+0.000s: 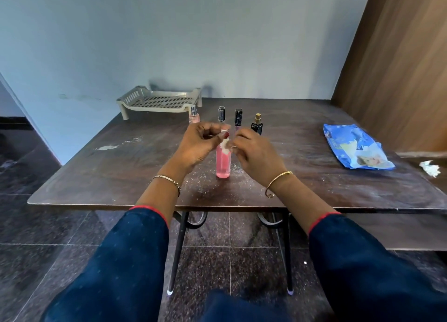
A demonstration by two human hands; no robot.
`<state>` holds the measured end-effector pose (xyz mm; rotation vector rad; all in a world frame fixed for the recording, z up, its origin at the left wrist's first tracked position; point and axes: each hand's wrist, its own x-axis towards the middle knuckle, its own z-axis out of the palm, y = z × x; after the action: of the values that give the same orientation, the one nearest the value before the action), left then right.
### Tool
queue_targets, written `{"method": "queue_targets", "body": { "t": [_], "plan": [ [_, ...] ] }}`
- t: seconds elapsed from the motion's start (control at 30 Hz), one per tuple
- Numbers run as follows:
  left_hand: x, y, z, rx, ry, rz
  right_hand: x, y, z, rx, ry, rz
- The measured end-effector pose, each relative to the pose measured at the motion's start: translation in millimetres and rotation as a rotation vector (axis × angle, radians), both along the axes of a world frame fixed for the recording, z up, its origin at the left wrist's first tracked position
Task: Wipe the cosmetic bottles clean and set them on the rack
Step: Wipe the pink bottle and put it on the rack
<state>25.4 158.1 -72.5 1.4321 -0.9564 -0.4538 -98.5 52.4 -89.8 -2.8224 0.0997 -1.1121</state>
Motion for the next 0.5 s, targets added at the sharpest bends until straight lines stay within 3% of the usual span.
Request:
{"method": "queue_targets", "body": {
  "t": [0.2,0.5],
  "plan": [
    [8,0,-3,0.008,0.004,-0.006,7,9,-13,-0.086,0.05,0.002],
    [15,-1,-4,0.008,0.027,-0.025,-4,5,-27,-0.015,0.42,0.037]
  ]
}}
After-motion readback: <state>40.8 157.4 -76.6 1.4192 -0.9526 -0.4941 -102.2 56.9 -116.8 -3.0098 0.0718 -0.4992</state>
